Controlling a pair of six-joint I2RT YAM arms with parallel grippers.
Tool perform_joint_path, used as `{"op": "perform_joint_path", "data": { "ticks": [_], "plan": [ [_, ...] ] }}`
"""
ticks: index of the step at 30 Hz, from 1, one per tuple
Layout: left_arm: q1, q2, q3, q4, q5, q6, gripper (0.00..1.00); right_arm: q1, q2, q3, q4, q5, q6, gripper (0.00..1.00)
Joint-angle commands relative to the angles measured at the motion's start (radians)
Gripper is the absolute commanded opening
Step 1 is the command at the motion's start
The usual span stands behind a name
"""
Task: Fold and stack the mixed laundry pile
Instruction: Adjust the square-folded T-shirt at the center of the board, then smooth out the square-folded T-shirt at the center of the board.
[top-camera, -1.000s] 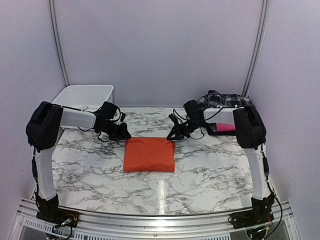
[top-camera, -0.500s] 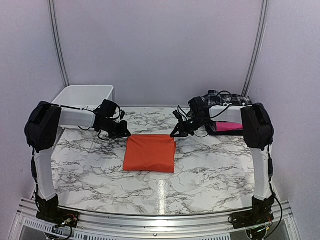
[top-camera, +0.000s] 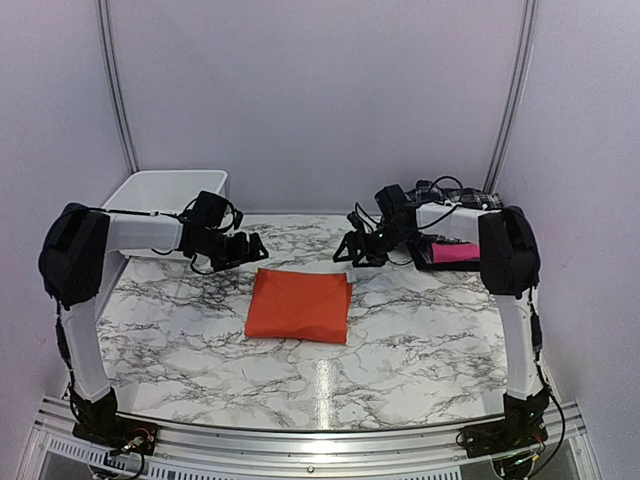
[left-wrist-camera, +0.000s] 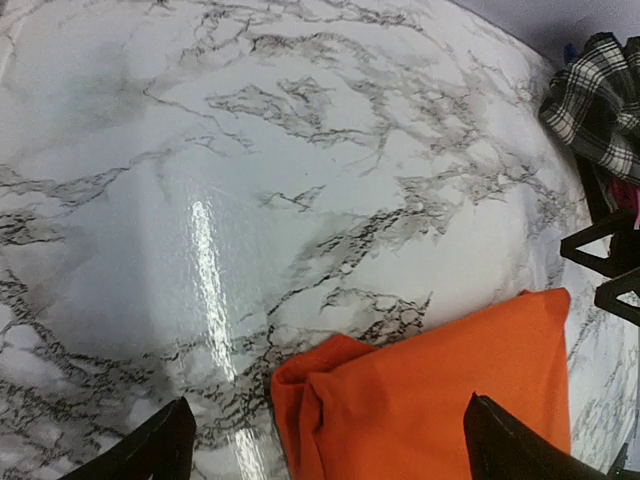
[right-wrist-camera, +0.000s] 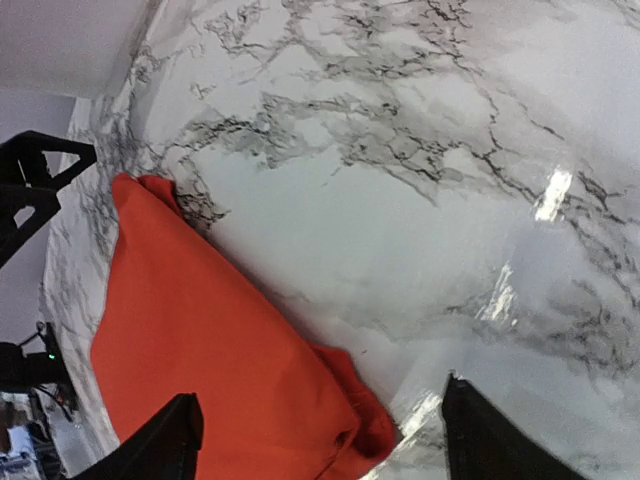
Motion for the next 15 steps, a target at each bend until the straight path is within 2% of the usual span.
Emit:
{"op": "perform_joint_path", "data": {
  "ticks": [1,5,10,15],
  "plan": [
    [-0.001,-0.238,-0.072,-0.006,0.029,0.045,0.99,0.002,-0.186,-0.015,-0.017,-0.081,0.032,0.85],
    [-0.015,-0.323,-0.165,0.02,0.197,-0.043,0.99,0.067,-0.296,-0.161,0.115,-0.21,0.168,0.88],
    [-0.117,-0.338,-0.268,0.105,0.329,-0.15,0.99,0.197,-0.311,-0.379,0.41,-0.344,0.409,0.88],
    [-0.204,-0.292,-0.371,0.323,0.401,-0.305,0.99,0.246,-0.26,-0.551,0.688,-0.401,0.617,0.88]
  ]
}}
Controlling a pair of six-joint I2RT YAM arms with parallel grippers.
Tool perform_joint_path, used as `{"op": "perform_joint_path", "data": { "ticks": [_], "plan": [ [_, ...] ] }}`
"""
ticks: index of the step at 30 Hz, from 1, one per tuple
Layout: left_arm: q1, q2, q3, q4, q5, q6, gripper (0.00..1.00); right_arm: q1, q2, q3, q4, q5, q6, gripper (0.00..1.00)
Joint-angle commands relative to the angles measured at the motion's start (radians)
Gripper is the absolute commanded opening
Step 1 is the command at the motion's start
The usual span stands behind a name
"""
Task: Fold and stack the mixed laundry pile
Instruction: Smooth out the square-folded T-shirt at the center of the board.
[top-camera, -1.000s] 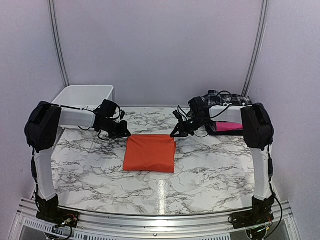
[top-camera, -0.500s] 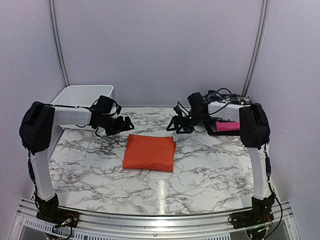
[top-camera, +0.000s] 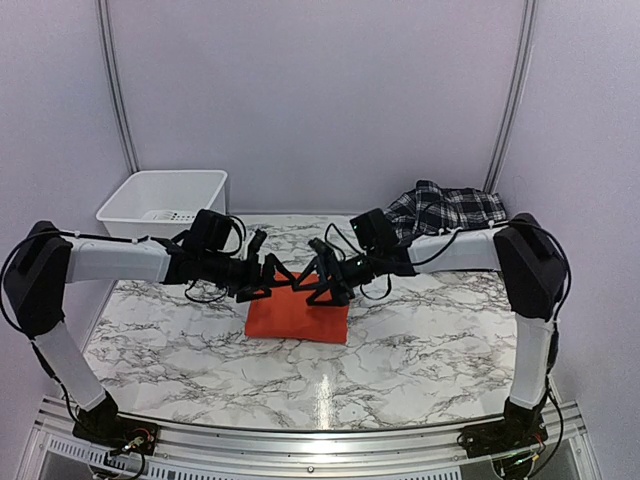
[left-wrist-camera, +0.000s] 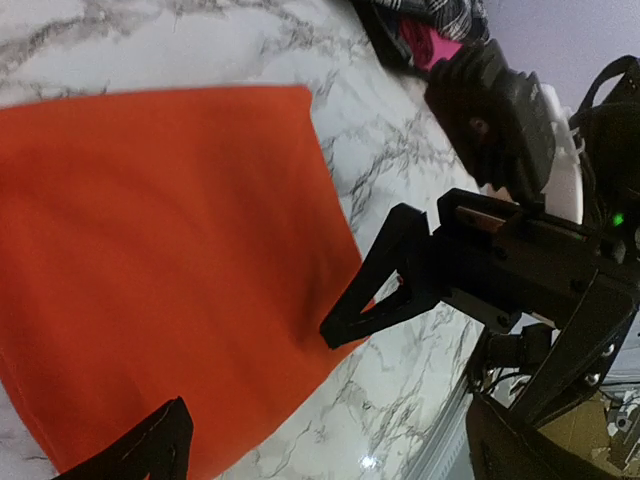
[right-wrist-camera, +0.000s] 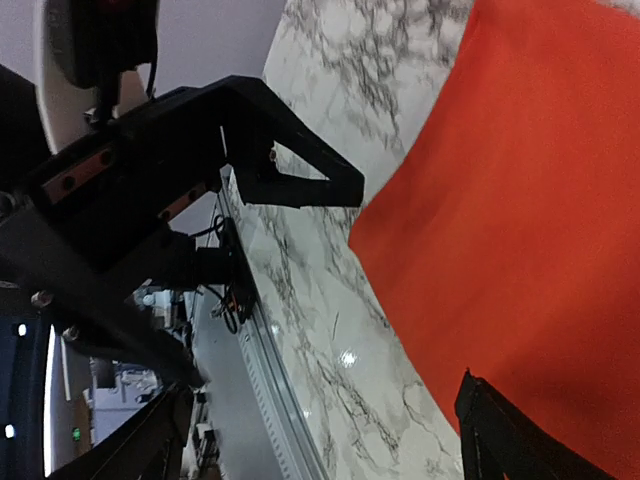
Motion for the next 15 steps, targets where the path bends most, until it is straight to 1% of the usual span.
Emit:
{"op": "perform_joint_path", "data": {
  "ticks": [1,4,8,11,15],
  "plan": [
    [-0.049,0.059,-0.089,0.224,0.125,-0.18,0.99,0.019,0.075,-0.146,0.324,-0.102,0.271,0.88],
    [-0.049,0.134,-0.135,0.278,0.119,-0.216,0.99,0.017,0.12,-0.238,0.409,-0.116,0.33,0.88],
    [-0.023,0.204,-0.209,0.333,0.092,-0.234,0.99,-0.02,0.165,-0.348,0.355,-0.106,0.258,0.88],
    [-0.001,0.176,-0.262,0.334,0.053,-0.225,0.99,-0.076,0.146,-0.41,0.282,-0.082,0.178,0.87],
    [0.028,0.091,-0.311,0.332,0.031,-0.212,0.99,-0.152,0.107,-0.377,0.141,-0.061,0.052,0.87]
  ]
}}
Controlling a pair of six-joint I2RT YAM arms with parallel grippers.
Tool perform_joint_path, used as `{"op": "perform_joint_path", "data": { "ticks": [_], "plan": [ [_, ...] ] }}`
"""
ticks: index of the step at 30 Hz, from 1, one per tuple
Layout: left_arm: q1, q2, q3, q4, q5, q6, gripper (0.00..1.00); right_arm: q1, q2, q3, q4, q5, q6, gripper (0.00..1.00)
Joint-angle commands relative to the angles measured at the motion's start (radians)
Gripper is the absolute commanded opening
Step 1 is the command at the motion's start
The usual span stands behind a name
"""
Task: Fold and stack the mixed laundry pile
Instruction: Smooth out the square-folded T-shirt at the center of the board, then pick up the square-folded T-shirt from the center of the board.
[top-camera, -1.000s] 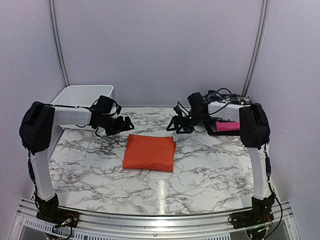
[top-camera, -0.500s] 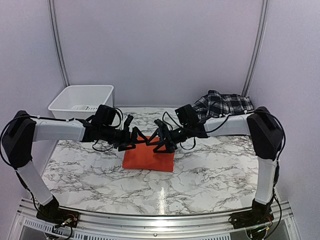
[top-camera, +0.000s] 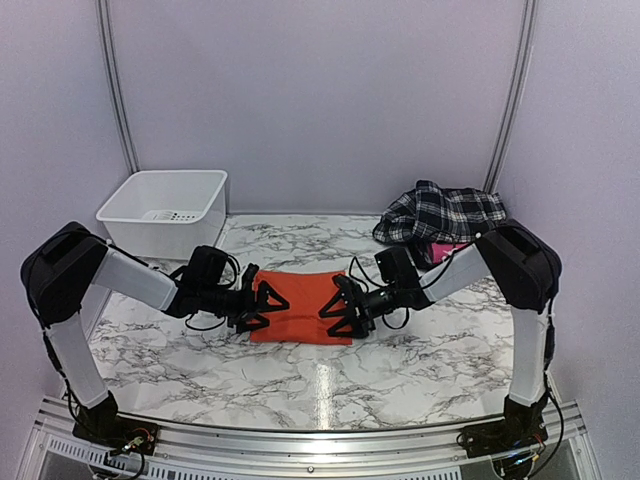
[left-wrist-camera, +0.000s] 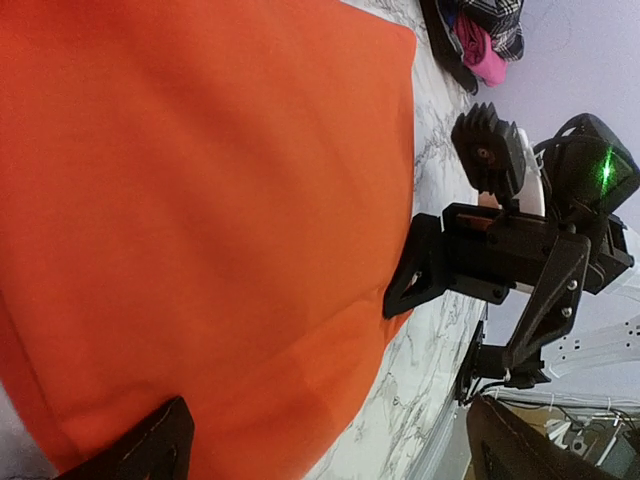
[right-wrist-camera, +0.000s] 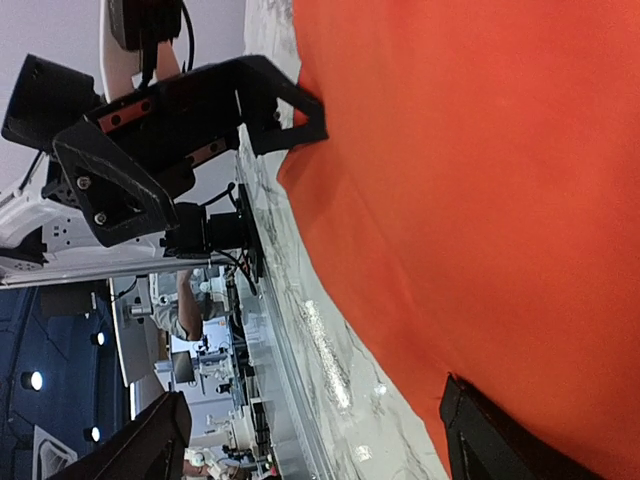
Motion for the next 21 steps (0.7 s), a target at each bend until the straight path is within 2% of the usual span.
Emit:
{"op": "perform_joint_path", "data": {
  "ticks": [1,3,7,10,17,21],
  "plan": [
    [0.036,-0.076,-0.061,-0.067,-0.076,0.022,0.99,-0.104,0.009,0.007,-0.304,0.142,-0.155,0.87],
    [0.026,-0.131,-0.019,-0.169,-0.115,0.104,0.99,-0.106,-0.017,0.071,-0.399,0.139,-0.237,0.86],
    [-0.066,-0.199,0.155,-0.477,-0.302,0.425,0.99,-0.114,-0.148,0.108,-0.441,0.134,-0.266,0.86],
    [-0.138,-0.194,0.247,-0.557,-0.401,0.569,0.99,-0.144,-0.248,0.087,-0.458,0.178,-0.269,0.87],
    [-0.328,0.03,0.538,-0.674,-0.636,0.836,0.98,-0.246,-0.43,-0.013,-0.493,0.26,-0.278,0.87],
    [-0.4,0.165,0.684,-0.688,-0.665,0.937,0.86,-0.309,-0.479,-0.069,-0.518,0.264,-0.293,0.87]
  ]
}}
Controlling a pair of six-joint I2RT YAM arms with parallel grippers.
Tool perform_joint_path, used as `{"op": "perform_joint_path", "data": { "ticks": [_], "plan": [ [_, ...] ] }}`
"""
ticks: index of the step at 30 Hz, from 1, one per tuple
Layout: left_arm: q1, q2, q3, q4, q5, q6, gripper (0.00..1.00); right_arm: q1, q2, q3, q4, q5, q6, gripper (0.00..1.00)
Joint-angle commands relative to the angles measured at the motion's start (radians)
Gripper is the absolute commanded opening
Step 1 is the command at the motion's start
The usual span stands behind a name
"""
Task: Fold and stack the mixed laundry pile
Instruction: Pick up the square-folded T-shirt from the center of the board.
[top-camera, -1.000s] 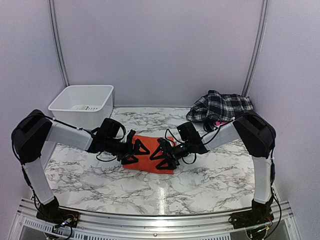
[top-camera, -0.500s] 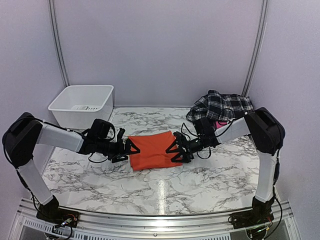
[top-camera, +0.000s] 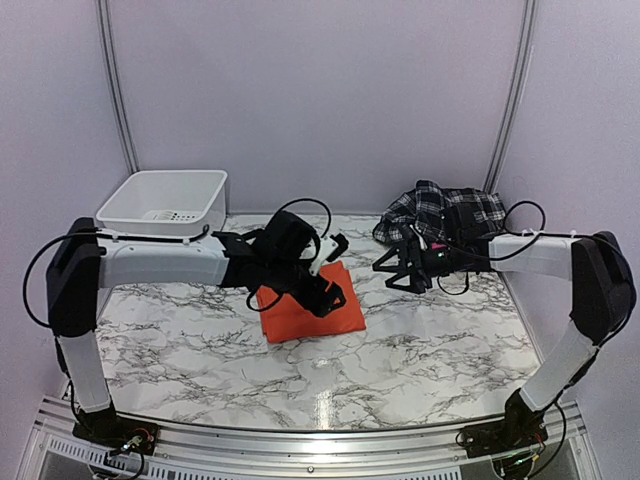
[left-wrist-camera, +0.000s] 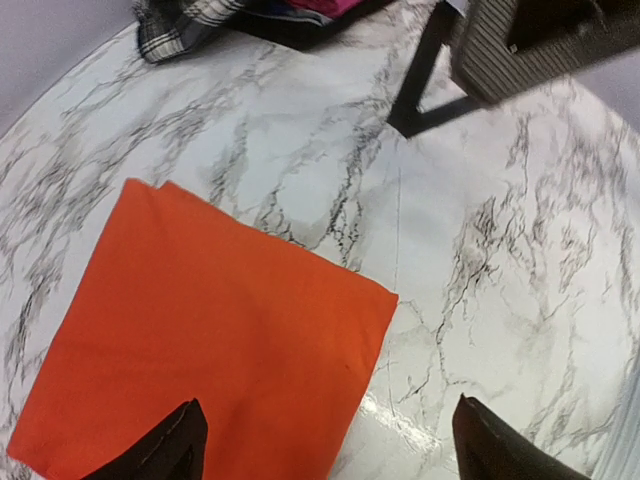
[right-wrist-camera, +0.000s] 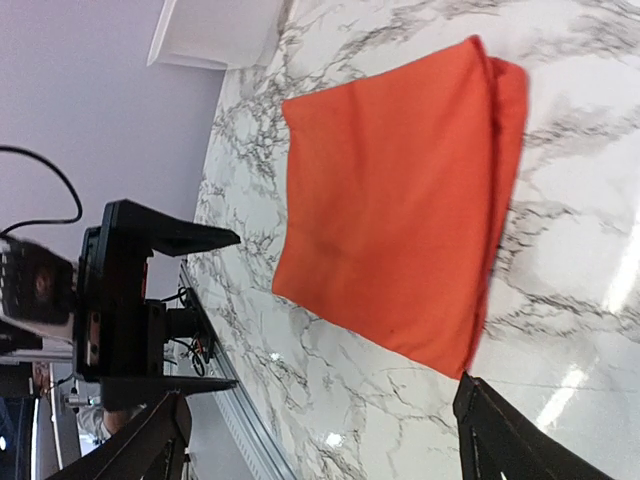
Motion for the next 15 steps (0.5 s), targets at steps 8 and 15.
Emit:
{"op": "perform_joint_path", "data": {
  "ticks": [8,15],
  "plan": [
    [-0.109,0.352,0.311,-0.132,-0.09,0.261,0.61,-0.109,-0.082,-0.112,-0.106,0.037,-0.068,0.87],
    [-0.118,0.486,0.376,-0.135,-0.081,0.279,0.44,-0.114,-0.088,-0.163,-0.098,0.057,-0.059,0.87]
  ]
}}
